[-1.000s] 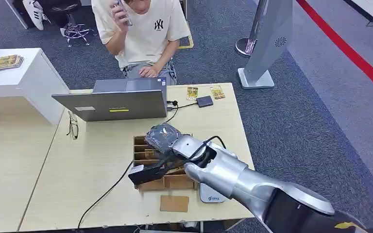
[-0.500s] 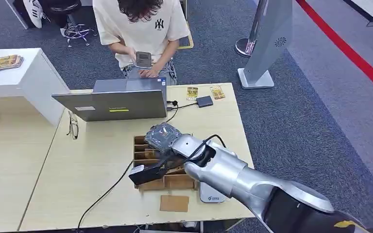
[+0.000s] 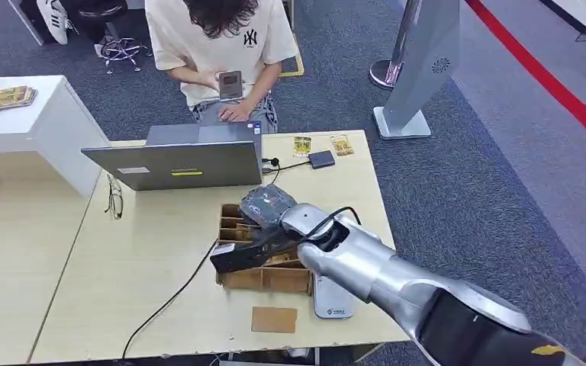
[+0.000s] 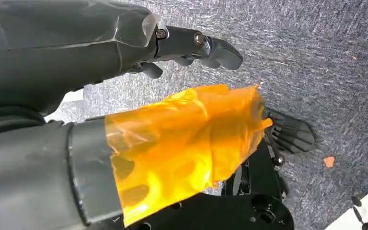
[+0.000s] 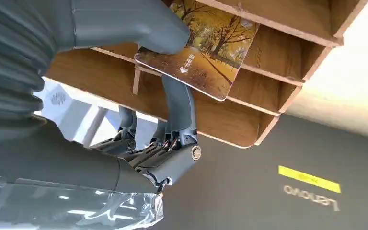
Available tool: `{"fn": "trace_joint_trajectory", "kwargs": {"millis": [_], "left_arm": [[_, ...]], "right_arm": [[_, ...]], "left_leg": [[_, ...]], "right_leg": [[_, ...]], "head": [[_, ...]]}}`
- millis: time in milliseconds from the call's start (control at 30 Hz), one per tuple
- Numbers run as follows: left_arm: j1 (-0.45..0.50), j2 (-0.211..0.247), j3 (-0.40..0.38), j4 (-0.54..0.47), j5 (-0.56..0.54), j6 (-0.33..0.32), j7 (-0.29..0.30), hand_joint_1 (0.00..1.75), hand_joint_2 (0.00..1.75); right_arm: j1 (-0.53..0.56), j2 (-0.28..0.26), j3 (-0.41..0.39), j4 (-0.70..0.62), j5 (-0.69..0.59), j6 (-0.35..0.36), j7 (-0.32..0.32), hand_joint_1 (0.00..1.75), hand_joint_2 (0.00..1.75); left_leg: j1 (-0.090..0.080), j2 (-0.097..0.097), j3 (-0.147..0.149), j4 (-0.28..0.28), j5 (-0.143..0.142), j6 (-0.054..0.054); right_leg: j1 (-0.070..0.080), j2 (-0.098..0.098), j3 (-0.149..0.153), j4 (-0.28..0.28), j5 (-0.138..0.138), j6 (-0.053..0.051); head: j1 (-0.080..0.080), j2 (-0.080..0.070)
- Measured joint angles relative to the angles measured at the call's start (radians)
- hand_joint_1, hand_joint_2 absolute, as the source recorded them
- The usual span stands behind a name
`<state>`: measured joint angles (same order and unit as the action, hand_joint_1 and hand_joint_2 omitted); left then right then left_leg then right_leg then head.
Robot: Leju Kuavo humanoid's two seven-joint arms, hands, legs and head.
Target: Pass the card to the sensor for recognition and then transmit it.
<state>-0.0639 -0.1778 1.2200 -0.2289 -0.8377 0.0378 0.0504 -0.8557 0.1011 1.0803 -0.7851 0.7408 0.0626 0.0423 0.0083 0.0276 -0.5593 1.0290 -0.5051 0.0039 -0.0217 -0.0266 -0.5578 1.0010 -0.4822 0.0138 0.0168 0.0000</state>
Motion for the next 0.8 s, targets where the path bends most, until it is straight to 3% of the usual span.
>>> {"fn": "trace_joint_trajectory", "kwargs": {"millis": [800], "left_arm": [[0.004,0.001,0.0,-0.016,-0.016,-0.006,0.009,0.0,0.0]], "right_arm": [[-0.054,-0.009,-0.109,0.093,-0.195,0.137,-0.049,1.75,1.75]], "left_leg": [[0.0,0.0,0.0,0.0,0.0,0.0]], "right_leg": [[0.0,0.0,-0.001,0.0,0.0,0.0]], "head": [[0.0,0.0]]}}
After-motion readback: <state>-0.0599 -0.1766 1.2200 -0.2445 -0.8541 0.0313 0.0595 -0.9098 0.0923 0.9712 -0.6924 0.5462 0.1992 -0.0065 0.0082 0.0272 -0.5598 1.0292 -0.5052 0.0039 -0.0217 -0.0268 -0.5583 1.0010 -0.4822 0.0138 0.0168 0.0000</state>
